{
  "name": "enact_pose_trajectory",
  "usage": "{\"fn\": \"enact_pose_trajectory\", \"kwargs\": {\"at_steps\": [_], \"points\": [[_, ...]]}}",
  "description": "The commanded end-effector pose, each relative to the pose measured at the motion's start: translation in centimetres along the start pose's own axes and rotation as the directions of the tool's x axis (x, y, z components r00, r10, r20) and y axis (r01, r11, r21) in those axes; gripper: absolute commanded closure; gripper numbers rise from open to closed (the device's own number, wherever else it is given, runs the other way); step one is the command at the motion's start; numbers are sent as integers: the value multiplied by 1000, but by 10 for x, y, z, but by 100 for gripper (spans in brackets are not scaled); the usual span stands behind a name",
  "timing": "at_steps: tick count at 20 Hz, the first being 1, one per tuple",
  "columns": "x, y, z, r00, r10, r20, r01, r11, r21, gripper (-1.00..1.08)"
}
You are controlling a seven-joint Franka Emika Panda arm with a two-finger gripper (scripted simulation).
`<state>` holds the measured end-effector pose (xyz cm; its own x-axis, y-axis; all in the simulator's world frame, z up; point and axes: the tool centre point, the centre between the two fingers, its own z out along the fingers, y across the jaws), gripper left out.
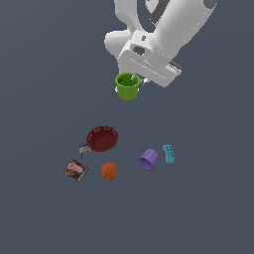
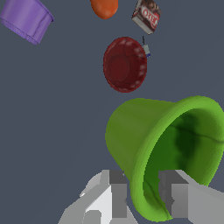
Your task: Pick up a designated object from a clutter of objects.
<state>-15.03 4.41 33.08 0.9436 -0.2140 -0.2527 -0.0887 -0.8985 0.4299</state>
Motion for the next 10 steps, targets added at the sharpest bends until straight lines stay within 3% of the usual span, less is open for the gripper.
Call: {"fn": "enact_pose_trajectory", "kwargs": {"at_steps": [1,10], "points": [[-6,10,-20,1000,1,0,-1,1000,-1,108],[-16,32,-64,1000,2,-1,-2,1000,-3,108]]}}
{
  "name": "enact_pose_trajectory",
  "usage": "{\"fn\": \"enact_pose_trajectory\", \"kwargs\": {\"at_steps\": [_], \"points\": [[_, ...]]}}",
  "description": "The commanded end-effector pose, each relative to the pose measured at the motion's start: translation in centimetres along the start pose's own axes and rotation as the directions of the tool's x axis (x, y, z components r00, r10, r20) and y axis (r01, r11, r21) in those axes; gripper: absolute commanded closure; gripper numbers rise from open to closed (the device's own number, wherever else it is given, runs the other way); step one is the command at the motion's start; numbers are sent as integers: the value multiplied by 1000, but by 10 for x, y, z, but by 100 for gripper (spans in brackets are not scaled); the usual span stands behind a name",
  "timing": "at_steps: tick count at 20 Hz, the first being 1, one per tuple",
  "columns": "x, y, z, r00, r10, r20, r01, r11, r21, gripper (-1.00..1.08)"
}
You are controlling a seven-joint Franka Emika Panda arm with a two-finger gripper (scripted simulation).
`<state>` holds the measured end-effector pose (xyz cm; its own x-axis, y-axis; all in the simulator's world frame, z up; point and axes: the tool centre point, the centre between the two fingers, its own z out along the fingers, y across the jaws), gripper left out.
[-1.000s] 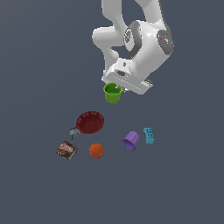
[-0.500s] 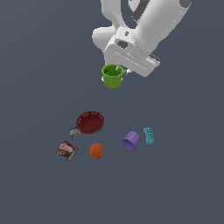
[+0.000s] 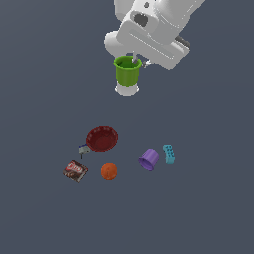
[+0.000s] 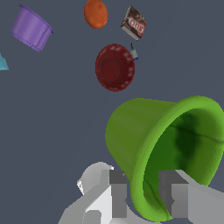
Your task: Pick up a designated object from a clutter of objects.
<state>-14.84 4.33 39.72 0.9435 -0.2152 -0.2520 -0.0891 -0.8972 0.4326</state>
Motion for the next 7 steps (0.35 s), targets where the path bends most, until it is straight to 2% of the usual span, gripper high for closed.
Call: {"fn": "enact_pose_trajectory", "kwargs": {"at_steps": [1,7], "points": [[-2,5,-9,1000,0,0,0,1000,0,108],[-2,7,-16,1000,1,-1,-1,1000,-2,108]]}}
